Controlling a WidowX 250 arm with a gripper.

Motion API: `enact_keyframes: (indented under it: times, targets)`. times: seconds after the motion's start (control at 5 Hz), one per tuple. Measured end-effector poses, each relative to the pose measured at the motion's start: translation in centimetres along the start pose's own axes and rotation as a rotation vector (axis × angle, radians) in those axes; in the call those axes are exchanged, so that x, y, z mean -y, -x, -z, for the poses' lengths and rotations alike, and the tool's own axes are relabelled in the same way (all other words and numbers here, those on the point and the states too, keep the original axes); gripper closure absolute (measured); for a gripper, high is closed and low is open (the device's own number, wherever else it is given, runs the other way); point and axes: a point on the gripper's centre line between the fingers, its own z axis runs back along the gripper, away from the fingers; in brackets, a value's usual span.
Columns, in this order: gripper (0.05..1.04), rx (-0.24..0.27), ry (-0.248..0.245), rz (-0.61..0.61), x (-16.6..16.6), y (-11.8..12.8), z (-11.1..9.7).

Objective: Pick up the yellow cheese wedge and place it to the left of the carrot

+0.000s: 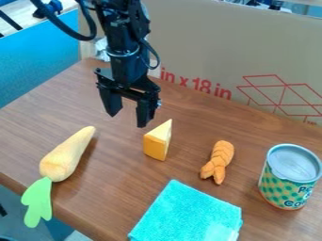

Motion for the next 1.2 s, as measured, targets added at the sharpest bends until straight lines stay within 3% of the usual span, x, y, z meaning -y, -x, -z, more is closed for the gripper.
enact_keyframes:
  times: [0.2, 0.4, 0.6, 0.8, 1.2]
  targets:
    - [0.082, -0.033, 0.007, 0.002, 0.1, 0.5, 0.8]
    - [0.082, -0.006, 0.111, -0.006, 1.9, 0.5, -0.8]
    - [0.082, 0.013, 0.119, 0.006, 3.1, 0.2, -0.9]
    - [0.082, -0.001, 0.124, -0.011, 3.9, 0.0, -0.3]
    - [0.082, -0.029, 0.084, -0.030, 4.3, -2.0, 1.3]
